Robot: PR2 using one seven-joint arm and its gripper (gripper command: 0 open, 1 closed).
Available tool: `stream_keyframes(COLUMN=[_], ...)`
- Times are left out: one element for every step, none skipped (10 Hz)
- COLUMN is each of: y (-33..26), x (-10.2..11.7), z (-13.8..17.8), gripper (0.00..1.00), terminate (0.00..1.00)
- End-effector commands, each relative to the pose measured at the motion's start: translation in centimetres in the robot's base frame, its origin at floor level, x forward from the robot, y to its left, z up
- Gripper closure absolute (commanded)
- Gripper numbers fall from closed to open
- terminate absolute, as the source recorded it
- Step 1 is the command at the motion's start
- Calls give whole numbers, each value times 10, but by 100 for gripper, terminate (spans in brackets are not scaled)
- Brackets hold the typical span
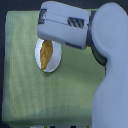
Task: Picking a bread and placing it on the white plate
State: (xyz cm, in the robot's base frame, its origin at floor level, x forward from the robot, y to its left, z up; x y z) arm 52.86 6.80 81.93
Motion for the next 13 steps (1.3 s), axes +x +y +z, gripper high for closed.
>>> stream_keyframes(y=[12, 12, 13, 12, 12, 11, 11, 13, 15, 16, 16, 15, 15], x=[-4, -6, -7, -8, -8, -7, -6, -6, -8, -8, -9, -9, -11], z=[-6, -8, -9, -11, -11, -11, -10, -10, -12, -11, -10, -10, -10], gripper=[100, 0, 0, 0, 0, 0, 0, 0, 0, 0, 0, 0, 0], terminate=[0, 0, 0, 0, 0, 0, 0, 0, 0, 0, 0, 0, 0])
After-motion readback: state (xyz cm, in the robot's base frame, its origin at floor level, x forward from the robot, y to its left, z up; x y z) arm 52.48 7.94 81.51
